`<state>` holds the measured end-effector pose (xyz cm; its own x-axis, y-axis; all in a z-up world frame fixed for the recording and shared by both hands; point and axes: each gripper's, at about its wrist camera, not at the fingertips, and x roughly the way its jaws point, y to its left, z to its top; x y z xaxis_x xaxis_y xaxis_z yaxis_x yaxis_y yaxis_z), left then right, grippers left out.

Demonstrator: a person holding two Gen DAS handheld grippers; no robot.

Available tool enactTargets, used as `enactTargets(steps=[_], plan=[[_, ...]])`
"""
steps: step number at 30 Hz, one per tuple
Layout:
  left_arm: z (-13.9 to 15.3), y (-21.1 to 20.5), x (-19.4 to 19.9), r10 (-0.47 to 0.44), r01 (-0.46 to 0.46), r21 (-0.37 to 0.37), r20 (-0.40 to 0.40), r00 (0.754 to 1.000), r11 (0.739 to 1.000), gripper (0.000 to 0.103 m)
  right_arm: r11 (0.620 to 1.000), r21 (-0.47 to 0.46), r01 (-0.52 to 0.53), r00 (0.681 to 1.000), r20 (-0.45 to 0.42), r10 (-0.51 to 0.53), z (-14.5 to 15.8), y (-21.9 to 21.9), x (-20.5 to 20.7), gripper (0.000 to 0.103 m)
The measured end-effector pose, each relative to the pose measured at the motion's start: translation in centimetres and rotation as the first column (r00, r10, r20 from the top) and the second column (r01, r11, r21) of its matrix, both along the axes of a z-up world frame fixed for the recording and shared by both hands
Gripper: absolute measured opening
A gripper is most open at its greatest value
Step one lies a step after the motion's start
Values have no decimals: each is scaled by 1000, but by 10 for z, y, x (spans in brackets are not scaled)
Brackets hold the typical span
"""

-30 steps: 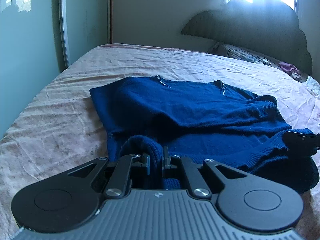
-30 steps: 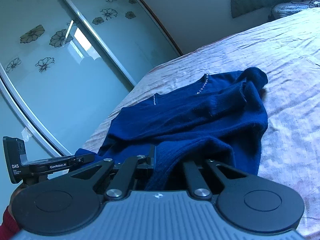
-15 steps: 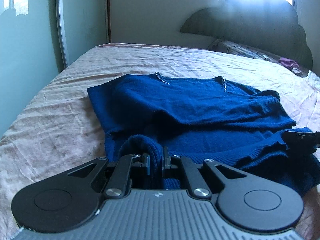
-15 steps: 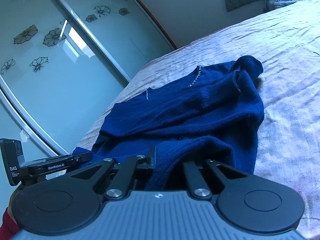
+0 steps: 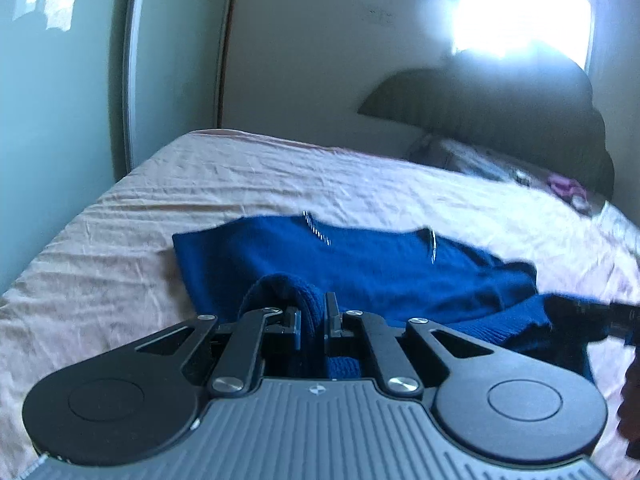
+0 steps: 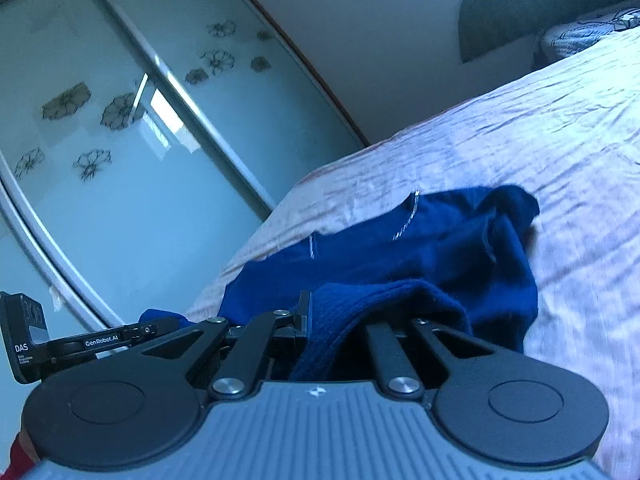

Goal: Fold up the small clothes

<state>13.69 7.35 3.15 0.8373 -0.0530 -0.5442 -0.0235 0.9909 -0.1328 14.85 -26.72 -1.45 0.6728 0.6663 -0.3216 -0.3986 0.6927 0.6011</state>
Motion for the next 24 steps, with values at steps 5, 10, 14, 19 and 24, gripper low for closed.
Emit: enactTargets(steps=[5, 10, 14, 19, 24], plan=[[11, 1, 21, 20, -19, -30, 27, 999, 999, 9, 999, 27, 34, 999, -2, -34, 1, 1, 17, 6], [15, -6, 34, 16, -15, -5, 39, 999, 1000, 9, 998, 39, 58, 998, -4, -57, 2, 2, 32, 6], [13, -6, 43, 21, -21, 4, 35, 999, 1000, 9, 996, 49, 69, 998, -8, -69, 0, -1, 39, 6], [13, -6, 56, 20, -20, 18, 24, 1000, 1000, 9, 997, 49, 67, 998, -5, -67, 4, -2, 52, 6], [15, -5, 69, 17, -17, 39, -2, 1000, 999, 9, 999, 22, 45, 999, 7, -45, 12, 5, 68, 6]])
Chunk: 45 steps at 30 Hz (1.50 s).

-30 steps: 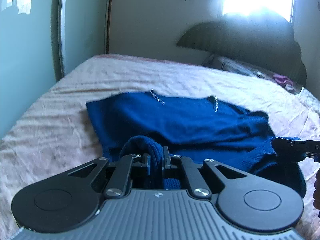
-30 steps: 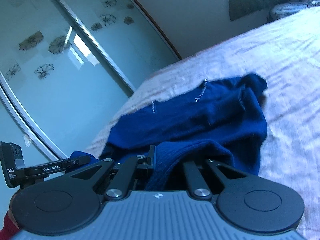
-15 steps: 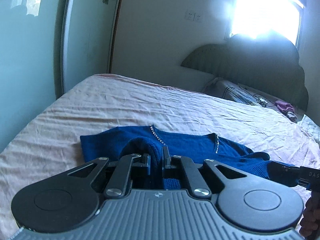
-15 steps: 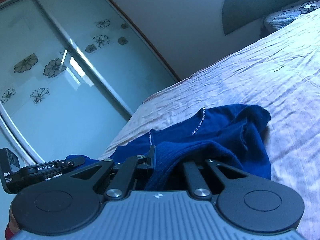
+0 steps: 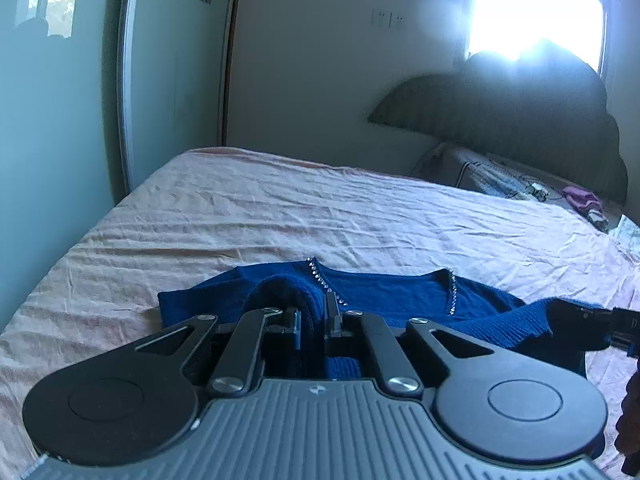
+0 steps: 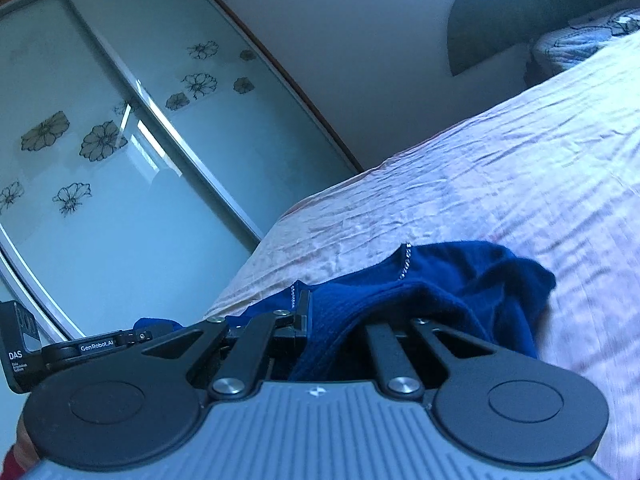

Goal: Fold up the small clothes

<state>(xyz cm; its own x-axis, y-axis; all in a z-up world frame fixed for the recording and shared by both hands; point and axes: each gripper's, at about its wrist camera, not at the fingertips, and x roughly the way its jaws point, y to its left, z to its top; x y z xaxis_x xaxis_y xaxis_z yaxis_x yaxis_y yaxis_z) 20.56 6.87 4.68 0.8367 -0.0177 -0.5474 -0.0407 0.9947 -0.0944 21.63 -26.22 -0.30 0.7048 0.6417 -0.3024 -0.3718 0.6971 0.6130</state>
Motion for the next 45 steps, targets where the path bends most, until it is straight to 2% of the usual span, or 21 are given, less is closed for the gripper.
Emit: enactTargets(steps=[11, 14, 23, 24, 25, 27, 32, 33, 34, 35, 36, 37, 38, 39, 41, 42, 43, 45], plan=[[3, 13, 39, 9, -9, 0, -60, 998, 1000, 9, 1000, -24, -17, 1000, -11, 17, 7, 12, 31, 6], [-3, 17, 57, 18, -21, -40, -82, 997, 999, 9, 1000, -16, 3, 1000, -31, -3, 2, 14, 44, 6], [-36, 21, 101, 38, -48, -81, -132, 991, 996, 10, 998, -21, 63, 993, -98, -65, -20, 17, 84, 6], [-41, 22, 106, 37, -49, -84, -144, 989, 995, 13, 997, -23, 67, 992, -103, -69, -23, 17, 87, 6], [-45, 25, 109, 42, -56, -87, -153, 987, 995, 25, 997, -24, 71, 991, -110, -73, -25, 18, 90, 6], [-50, 28, 113, 36, -53, -98, -164, 986, 994, 25, 997, -20, 75, 989, -130, -77, -31, 18, 96, 6], [-49, 34, 108, 11, -29, -118, -150, 989, 993, 40, 996, -25, 86, 973, -215, -89, -49, 15, 109, 7], [-47, 35, 107, 4, -22, -122, -147, 989, 992, 47, 996, -22, 85, 970, -225, -88, -51, 14, 110, 8], [-45, 35, 107, 4, -22, -122, -144, 990, 992, 61, 996, -18, 87, 969, -230, -88, -53, 13, 111, 8], [-43, 36, 106, 18, -33, -110, -138, 990, 993, 70, 996, -15, 86, 969, -231, -87, -55, 13, 111, 8], [-40, 36, 104, 42, -54, -89, -124, 991, 995, 86, 996, -14, 87, 969, -230, -88, -55, 13, 111, 8], [-38, 37, 103, 71, -78, -63, -103, 992, 995, 93, 996, -14, 88, 969, -228, -89, -55, 13, 111, 9], [-35, 39, 101, 90, -93, -37, -82, 993, 995, 93, 996, -15, 87, 970, -227, -88, -55, 14, 111, 10], [-34, 42, 101, 94, -96, -27, -80, 992, 995, 93, 996, -17, 84, 970, -226, -85, -55, 14, 111, 12], [-33, 49, 99, 106, -110, -39, -96, 990, 993, 93, 997, -20, 81, 971, -226, -83, -54, 15, 113, 27], [-34, 54, 96, 107, -113, -52, -105, 989, 992, 93, 997, -18, 79, 971, -223, -81, -54, 15, 114, 41], [-34, 56, 93, 103, -110, -58, -112, 988, 992, 93, 997, -10, 77, 974, -213, -78, -52, 14, 114, 60], [-36, 60, 84, 89, -96, -49, -125, 988, 994, 93, 996, 4, 86, 980, -179, -84, -48, 14, 113, 77]])
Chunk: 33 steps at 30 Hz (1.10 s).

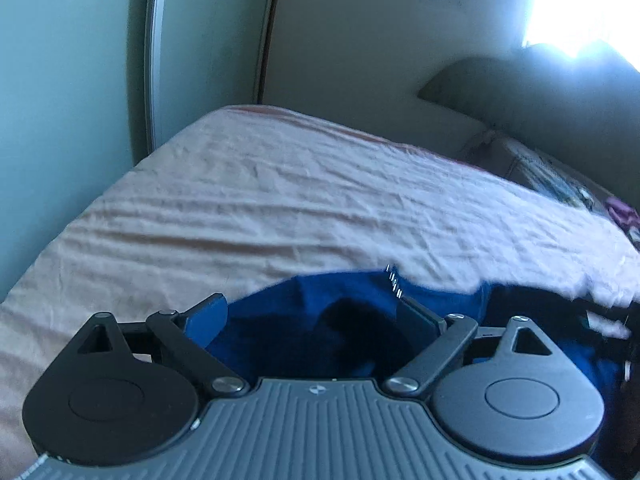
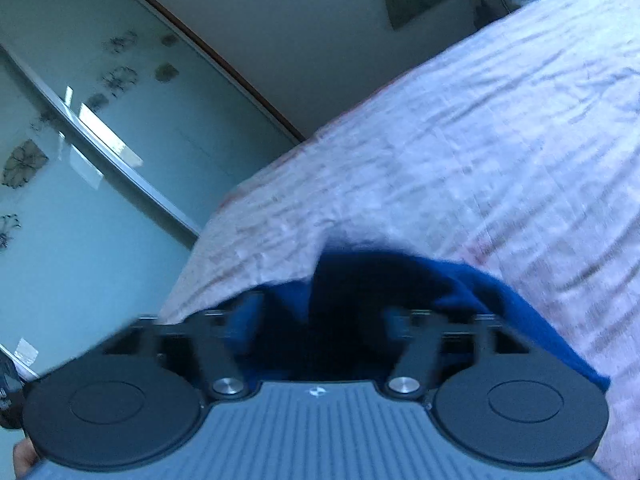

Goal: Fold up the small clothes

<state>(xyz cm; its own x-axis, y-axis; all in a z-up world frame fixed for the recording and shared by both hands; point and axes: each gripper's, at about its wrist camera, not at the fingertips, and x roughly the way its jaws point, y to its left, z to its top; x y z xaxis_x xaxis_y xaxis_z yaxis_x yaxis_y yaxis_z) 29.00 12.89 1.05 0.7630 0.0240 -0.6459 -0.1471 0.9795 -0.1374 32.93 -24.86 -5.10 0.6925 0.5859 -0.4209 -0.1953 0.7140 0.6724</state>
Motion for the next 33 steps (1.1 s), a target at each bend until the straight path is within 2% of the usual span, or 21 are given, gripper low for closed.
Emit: enactTargets(steps=[5, 7, 9, 11, 12, 15, 16, 17, 19, 21, 23, 24, 26, 28, 30, 31, 32, 33], plan=[[-4, 6, -32, -46, 47, 27, -27, 999, 999, 93, 998, -5, 62, 997, 44, -61, 15, -3, -7, 79], [-6, 8, -46, -76, 77, 24, -39, 996, 997, 93, 998, -62, -12, 994, 107, 18, 26, 9, -16, 79], [-11, 8, -60, -104, 107, 35, -60, 993, 994, 93, 981, -159, -112, 980, 143, 135, 36, 31, -23, 79], [-16, 8, -76, -128, 132, 50, -77, 989, 990, 93, 928, -313, -203, 950, 165, 264, 45, 64, -33, 78], [-19, 8, -84, -138, 143, 56, -85, 987, 988, 93, 888, -402, -225, 934, 170, 313, 48, 81, -38, 78], [-29, 10, -106, -163, 171, 82, -97, 982, 982, 90, 737, -621, -265, 889, 137, 436, 44, 132, -45, 77], [-32, 10, -113, -168, 176, 94, -93, 981, 980, 86, 694, -664, -276, 877, 121, 464, 39, 147, -45, 77], [-37, 10, -119, -175, 185, 109, -95, 980, 977, 84, 667, -684, -295, 868, 101, 486, 35, 159, -45, 77], [-44, 11, -124, -174, 188, 129, -110, 979, 974, 68, 650, -679, -340, 857, 61, 512, 27, 179, -36, 77], [-47, 16, -127, -148, 160, 126, -98, 984, 979, 68, 668, -648, -367, 857, 44, 513, 24, 197, -22, 77], [-46, 23, -127, -85, 96, 120, -90, 992, 988, 67, 712, -615, -340, 879, 60, 472, 25, 212, -11, 77], [-45, 25, -127, -67, 77, 122, -85, 994, 990, 67, 746, -588, -312, 896, 77, 437, 28, 215, -5, 77], [-45, 29, -127, -27, 37, 132, -77, 997, 991, 67, 842, -487, -231, 940, 113, 323, 38, 213, 11, 77], [-42, 32, -128, 5, 4, 140, -68, 998, 990, 67, 914, -372, -159, 972, 102, 211, 46, 205, 24, 77], [-39, 35, -131, 40, -31, 160, -52, 998, 987, 64, 938, -320, -136, 980, 93, 174, 53, 197, 26, 77], [-37, 38, -133, 58, -49, 169, -45, 997, 984, 59, 937, -321, -142, 978, 104, 183, 56, 194, 22, 77], [-35, 39, -134, 74, -65, 181, -44, 996, 981, 59, 927, -336, -165, 968, 123, 217, 58, 192, 14, 77], [-33, 39, -134, 82, -72, 188, -44, 996, 980, 49, 910, -364, -199, 954, 139, 264, 58, 192, 5, 79]])
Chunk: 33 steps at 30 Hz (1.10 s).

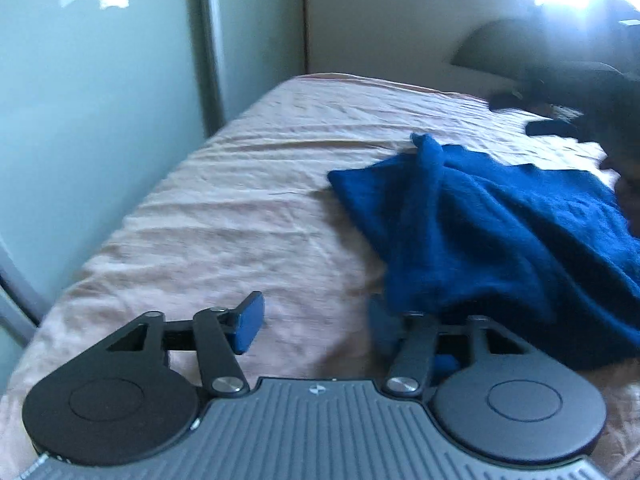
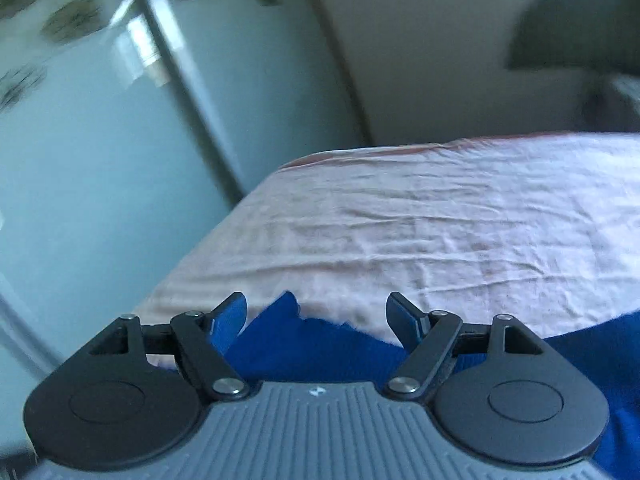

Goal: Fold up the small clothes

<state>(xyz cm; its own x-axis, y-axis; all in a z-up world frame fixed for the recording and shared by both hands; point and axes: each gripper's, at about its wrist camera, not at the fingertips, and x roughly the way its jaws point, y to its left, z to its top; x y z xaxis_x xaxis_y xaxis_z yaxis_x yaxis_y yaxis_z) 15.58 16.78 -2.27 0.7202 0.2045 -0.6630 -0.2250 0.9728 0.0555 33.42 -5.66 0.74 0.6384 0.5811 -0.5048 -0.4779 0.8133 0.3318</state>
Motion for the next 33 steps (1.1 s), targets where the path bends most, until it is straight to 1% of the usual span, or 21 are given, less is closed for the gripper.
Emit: enactTargets(steps=[1, 2, 4, 8, 11, 13, 15, 17, 18, 20, 21, 22, 23, 24, 26, 27, 28, 29, 30, 32, 33], plan=[[3, 0, 0, 4, -4, -3, 6, 1000, 1000, 49, 999, -31, -41, 999, 15, 41, -2, -1, -10, 79], [7, 0, 0, -4, 5, -31, 24, 1000, 1000, 49, 996, -59, -73, 997, 19, 74, -4, 0, -17, 79], [15, -3, 3, -17, 23, -87, 63, 998, 996, 53, 988, -89, -123, 992, -12, 122, -10, 2, -27, 79], [29, -24, 19, -120, 145, -177, 145, 982, 973, 65, 981, -85, -175, 981, -93, 167, -23, -2, -28, 79], [31, -46, 35, -235, 276, -221, 193, 953, 935, 72, 987, -106, -122, 987, -115, 109, -30, -15, -25, 79], [32, -59, 51, -306, 352, -209, 223, 926, 913, 78, 994, -78, -81, 989, -129, 71, -31, -35, -24, 80], [33, -70, 73, -349, 399, -195, 244, 905, 896, 82, 998, -49, -35, 990, -136, 28, -32, -58, -22, 80], [29, -77, 98, -379, 422, -195, 222, 898, 885, 90, 998, -58, -1, 991, -130, -7, -32, -77, -20, 81], [25, -79, 112, -390, 422, -186, 189, 901, 887, 91, 997, -73, 13, 991, -129, -22, -33, -86, -18, 85], [11, -80, 137, -356, 368, -127, 108, 928, 921, 89, 991, -124, 53, 988, -134, -70, -38, -104, -14, 86], [4, -75, 148, -327, 333, -91, 70, 942, 939, 85, 986, -149, 78, 986, -136, -99, -41, -116, -13, 86], [-3, -69, 154, -293, 295, -65, 47, 955, 953, 85, 980, -170, 99, 983, -136, -123, -45, -128, -12, 86], [-8, -59, 157, -250, 251, -54, 27, 968, 967, 86, 975, -191, 118, 981, -129, -144, -48, -142, -12, 86], [-12, -48, 157, -213, 214, -65, 20, 977, 975, 89, 969, -207, 132, 981, -116, -158, -50, -155, -14, 86], [-14, -23, 151, -152, 154, -154, 26, 988, 976, 91, 968, -201, 151, 981, -94, -172, -46, -177, -20, 86], [-12, -17, 148, -126, 128, -184, 22, 992, 975, 90, 953, -228, 198, 974, -64, -218, -42, -182, -25, 86], [-8, -15, 143, -108, 111, -209, 23, 994, 972, 86, 920, -281, 274, 958, -10, -288, -36, -186, -32, 87], [-3, -15, 134, -101, 107, -224, 36, 994, 969, 86, 899, -305, 315, 947, 35, -320, -32, -188, -39, 88], [2, -17, 126, -106, 115, -228, 52, 993, 967, 87, 904, -292, 314, 949, 68, -307, -27, -189, -49, 88], [9, -28, 109, -156, 171, -239, 80, 985, 956, 92, 954, -217, 208, 978, 70, -198, -22, -188, -73, 88], [9, -34, 102, -184, 196, -237, 76, 980, 951, 95, 969, -198, 150, 988, 61, -141, -23, -186, -83, 88]])
